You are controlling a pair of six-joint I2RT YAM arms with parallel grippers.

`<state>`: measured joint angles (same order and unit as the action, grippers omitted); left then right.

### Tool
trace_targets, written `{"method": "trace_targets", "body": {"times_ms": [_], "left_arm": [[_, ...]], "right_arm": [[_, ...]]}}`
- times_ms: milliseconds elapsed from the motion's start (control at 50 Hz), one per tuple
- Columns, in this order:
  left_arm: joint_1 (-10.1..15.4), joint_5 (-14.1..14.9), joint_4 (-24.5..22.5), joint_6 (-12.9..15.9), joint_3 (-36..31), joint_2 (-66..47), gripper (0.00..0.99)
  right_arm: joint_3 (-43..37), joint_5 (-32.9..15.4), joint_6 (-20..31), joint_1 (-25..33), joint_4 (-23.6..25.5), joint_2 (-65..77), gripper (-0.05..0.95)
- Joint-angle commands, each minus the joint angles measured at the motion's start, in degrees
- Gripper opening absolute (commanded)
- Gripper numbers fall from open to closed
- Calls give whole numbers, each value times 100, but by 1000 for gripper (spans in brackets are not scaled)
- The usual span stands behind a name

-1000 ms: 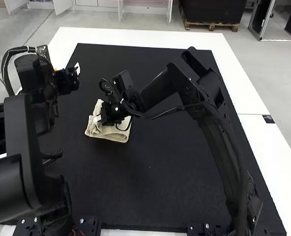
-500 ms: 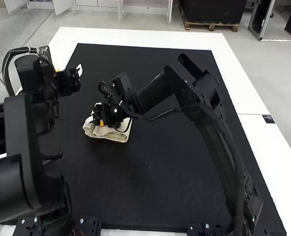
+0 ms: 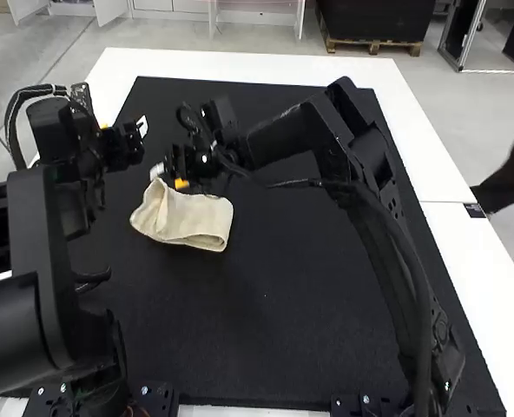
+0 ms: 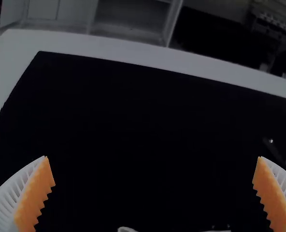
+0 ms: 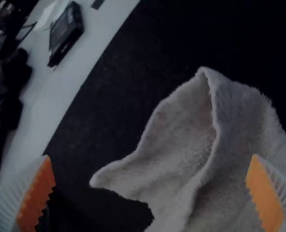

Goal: Fold the towel.

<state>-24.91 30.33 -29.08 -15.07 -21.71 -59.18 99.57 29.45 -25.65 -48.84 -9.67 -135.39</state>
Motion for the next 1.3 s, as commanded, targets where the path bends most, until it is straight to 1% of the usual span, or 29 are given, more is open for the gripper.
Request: {"method": "trace_targets", "body": {"times_ms": [0,100,180,240,280,300,360,380,460,500,540,560,580,620,680,720,760,800,820,860,920,940,980,1020,1080,1140,1180,1260,1280], "left_arm": [[-49,123,-19,48,53,205,970],[-49,123,16,101,53,222,970],[-58,123,16,154,71,240,970],[-58,114,-27,215,88,249,970],[-41,96,-71,224,97,249,970],[-41,87,-98,224,97,249,970],[-32,87,-177,215,88,249,970],[-32,79,-186,215,88,249,970],[-14,17,-309,233,97,275,970],[-5,-97,-344,312,115,302,970],[12,-123,-414,400,141,337,970],[38,-132,-476,400,159,354,970],[74,-141,-599,400,185,389,970],[161,-220,-801,400,238,433,970],[381,-519,-1232,400,352,530,970],[566,-704,-1522,408,431,600,970],[759,-844,-1715,435,528,706,970],[926,-1064,-1829,444,616,855,970],[1014,-1125,-1856,452,660,917,970],[1199,-1319,-1908,514,783,1093,970],[1418,-1574,-2031,567,932,1347,970],[1480,-1626,-2067,567,976,1418,970],[1638,-1706,-2128,549,1082,1637,970],[1770,-1881,-2102,549,1152,1831,970],[1963,-1987,-2067,549,1284,2165,970],[2121,-2224,-1996,558,1442,2534,970],[2209,-2286,-1935,611,1574,2842,970],[2315,-2330,-1926,874,1881,3554,970],[2324,-2330,-1926,901,1969,3738,970]], "right_arm": [[528,105,-45,59,141,400,915],[915,96,-19,164,361,417,915],[1188,69,34,322,624,452,915],[1275,-1,78,481,932,558,915],[1275,-150,289,577,1328,690,915],[1240,-344,491,639,1547,830,915],[889,-599,517,762,1547,1199,915],[687,-757,517,797,1433,1331,915],[-227,-1513,508,982,660,2105,915],[-834,-1987,526,1113,115,2571,915],[-1335,-2550,579,1175,-448,2957,915],[-1590,-2822,614,1219,-676,3159,915],[-1827,-2963,675,1272,-835,3353,915],[-2372,-3095,790,1360,-1072,3854,915],[-3093,-3727,957,1439,-1283,4566,915],[-3523,-3912,1141,1491,-1547,5023,915],[-3998,-4246,1352,1562,-1854,5524,915],[-4350,-4360,1405,1623,-2021,5946,915],[-4516,-4369,1422,1667,-2083,6139,915],[-4824,-4448,1510,1764,-2127,6526,915],[-5237,-4633,1923,1896,-2127,7000,915],[-5413,-4668,2082,1940,-2179,7176,915],[-5677,-4703,2240,2010,-2276,7431,915],[-5932,-4712,2310,2071,-2346,7712,915],[-6239,-4721,2477,2151,-2364,8055,915],[-6556,-4721,2679,2247,-2434,8363,915],[-6810,-4721,2785,2309,-2566,8626,915],[-7294,-4677,3022,2414,-2689,9145,915],[-7408,-4677,3075,2432,-2733,9277,915]]}}
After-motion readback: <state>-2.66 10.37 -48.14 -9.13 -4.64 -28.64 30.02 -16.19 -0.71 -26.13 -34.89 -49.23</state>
